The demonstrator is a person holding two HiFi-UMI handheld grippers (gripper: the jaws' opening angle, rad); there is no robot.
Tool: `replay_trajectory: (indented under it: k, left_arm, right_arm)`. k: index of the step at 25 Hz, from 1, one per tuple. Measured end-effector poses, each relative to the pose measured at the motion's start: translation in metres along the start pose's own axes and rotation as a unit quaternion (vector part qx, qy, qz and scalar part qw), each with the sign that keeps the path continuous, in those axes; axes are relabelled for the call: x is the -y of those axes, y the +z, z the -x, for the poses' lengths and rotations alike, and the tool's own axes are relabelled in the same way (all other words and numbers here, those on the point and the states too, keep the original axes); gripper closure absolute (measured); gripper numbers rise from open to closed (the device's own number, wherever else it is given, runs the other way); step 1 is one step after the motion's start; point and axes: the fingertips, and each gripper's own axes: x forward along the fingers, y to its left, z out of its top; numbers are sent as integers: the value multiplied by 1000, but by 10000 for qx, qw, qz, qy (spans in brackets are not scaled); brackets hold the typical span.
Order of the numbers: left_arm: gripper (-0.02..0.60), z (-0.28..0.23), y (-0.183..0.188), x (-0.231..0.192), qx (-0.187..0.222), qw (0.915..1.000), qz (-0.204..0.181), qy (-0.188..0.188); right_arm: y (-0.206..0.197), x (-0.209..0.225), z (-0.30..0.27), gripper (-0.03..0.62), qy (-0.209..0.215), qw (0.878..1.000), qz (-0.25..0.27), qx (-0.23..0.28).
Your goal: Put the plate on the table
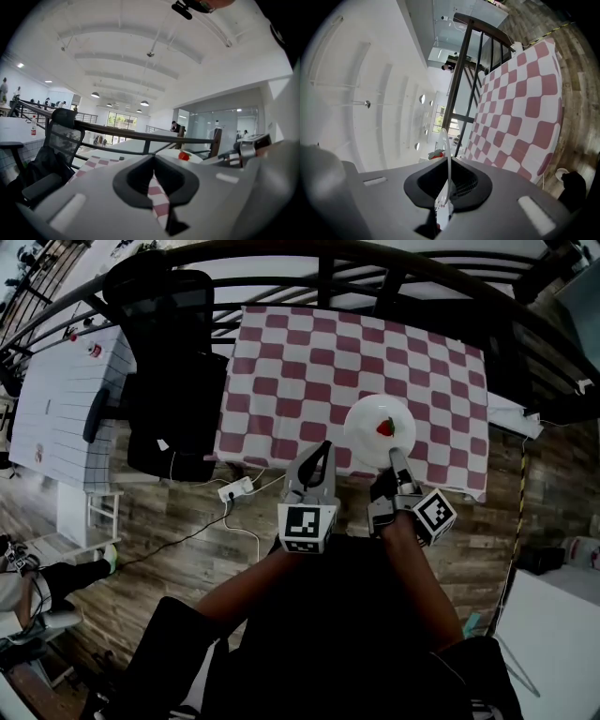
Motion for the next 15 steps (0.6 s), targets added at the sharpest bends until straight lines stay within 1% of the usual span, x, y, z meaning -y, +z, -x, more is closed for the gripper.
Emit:
replay_trajectory:
  k: [4, 5, 8, 11, 15]
  left_arm:
    - [572, -13, 2, -16, -16, 9999, -12, -116]
    - [572, -17, 2, -19, -21, 9999, -3, -162]
    - [572, -29, 4, -24, -34, 9996, 4, -297]
    - [572, -38, 2, -30, -76, 9993, 11, -373]
    - [572, -44, -7, -33, -157, 9986, 230, -447]
  right_arm:
    - [-1, -10, -22, 579, 109, 9999, 26, 108]
    - [-1, -10, -25, 579, 87, 9999, 31, 133]
    - [0, -5, -31, 579, -159, 9996, 12, 226]
    - [-1, -4, -40, 580, -188, 9994, 5, 275]
    - [0, -1, -45, 580, -224, 9993, -20, 300]
